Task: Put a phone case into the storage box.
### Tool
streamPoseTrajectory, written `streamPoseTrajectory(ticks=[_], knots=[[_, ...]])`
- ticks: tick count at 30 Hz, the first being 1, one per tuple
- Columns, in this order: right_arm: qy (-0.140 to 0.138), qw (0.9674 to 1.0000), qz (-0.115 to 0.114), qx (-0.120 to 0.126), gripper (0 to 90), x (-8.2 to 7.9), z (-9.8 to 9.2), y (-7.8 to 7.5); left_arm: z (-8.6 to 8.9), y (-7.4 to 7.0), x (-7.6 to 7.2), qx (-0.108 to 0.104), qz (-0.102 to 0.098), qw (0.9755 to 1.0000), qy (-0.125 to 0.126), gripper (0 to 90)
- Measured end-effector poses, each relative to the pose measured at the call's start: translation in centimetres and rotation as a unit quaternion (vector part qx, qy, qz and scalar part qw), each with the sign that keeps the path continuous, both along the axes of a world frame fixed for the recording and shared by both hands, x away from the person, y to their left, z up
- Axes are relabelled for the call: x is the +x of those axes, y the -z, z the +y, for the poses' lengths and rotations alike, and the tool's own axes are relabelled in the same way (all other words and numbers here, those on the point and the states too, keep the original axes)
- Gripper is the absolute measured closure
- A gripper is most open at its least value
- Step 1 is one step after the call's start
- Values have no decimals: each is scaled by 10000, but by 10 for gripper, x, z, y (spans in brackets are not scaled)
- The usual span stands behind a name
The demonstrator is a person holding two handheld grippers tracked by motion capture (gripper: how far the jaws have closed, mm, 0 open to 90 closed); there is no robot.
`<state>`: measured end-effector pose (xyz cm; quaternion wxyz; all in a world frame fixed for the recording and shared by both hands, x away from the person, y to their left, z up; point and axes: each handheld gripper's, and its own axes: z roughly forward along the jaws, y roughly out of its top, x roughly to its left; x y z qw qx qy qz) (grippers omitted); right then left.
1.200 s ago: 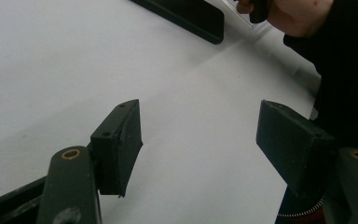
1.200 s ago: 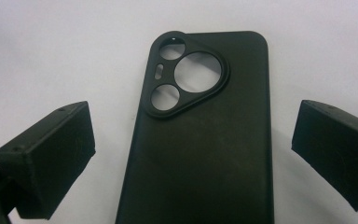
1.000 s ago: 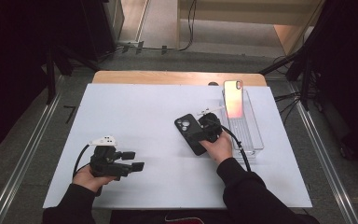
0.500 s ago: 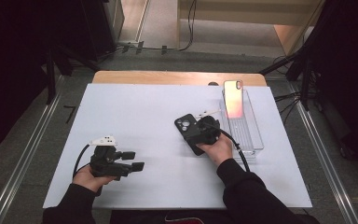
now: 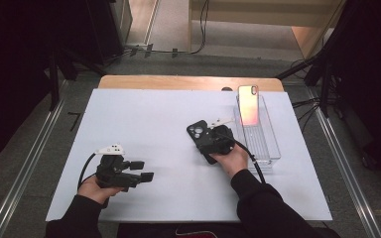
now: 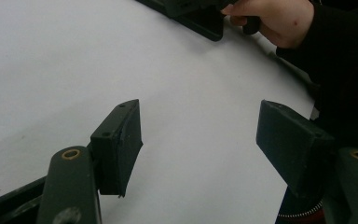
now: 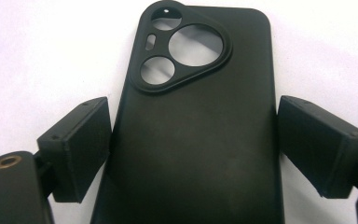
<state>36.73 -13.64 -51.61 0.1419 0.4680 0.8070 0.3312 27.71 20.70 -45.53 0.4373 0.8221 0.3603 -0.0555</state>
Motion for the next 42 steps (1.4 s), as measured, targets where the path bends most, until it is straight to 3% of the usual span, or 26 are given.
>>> streamPoseTrajectory(ticks=[4, 8, 12, 22, 24, 27, 36, 42], knots=[[21, 10000, 49, 46, 118, 0, 0, -1, 0, 0, 0, -18, 17, 10000, -12, 312], [-11, 9996, 134, 247, 121, 1, -1, -5, 0, -1, 0, -14, 21, 10000, -16, 313], [-88, 9994, 23, 339, 123, -3, 3, -15, 1, -1, 1, -1, 26, 10000, -59, 313], [-251, 9961, 23, 848, 129, -12, 5, -39, -1, -6, 3, -204, 133, 9995, -198, 314], [-279, 9951, 52, 949, 130, -15, 5, -42, -2, -8, 4, -220, 206, 9992, -277, 314], [-332, 9937, 80, 1071, 130, -17, 5, -45, -3, -9, 7, -319, 536, 9974, -372, 317], [-426, 9908, 39, 1285, 131, -30, 4, -57, -16, -20, 13, -228, 245, 9986, -399, 276], [-389, 9891, 41, 1420, 132, -39, 5, -63, -28, -30, 20, -264, 309, 9984, -393, 258]])
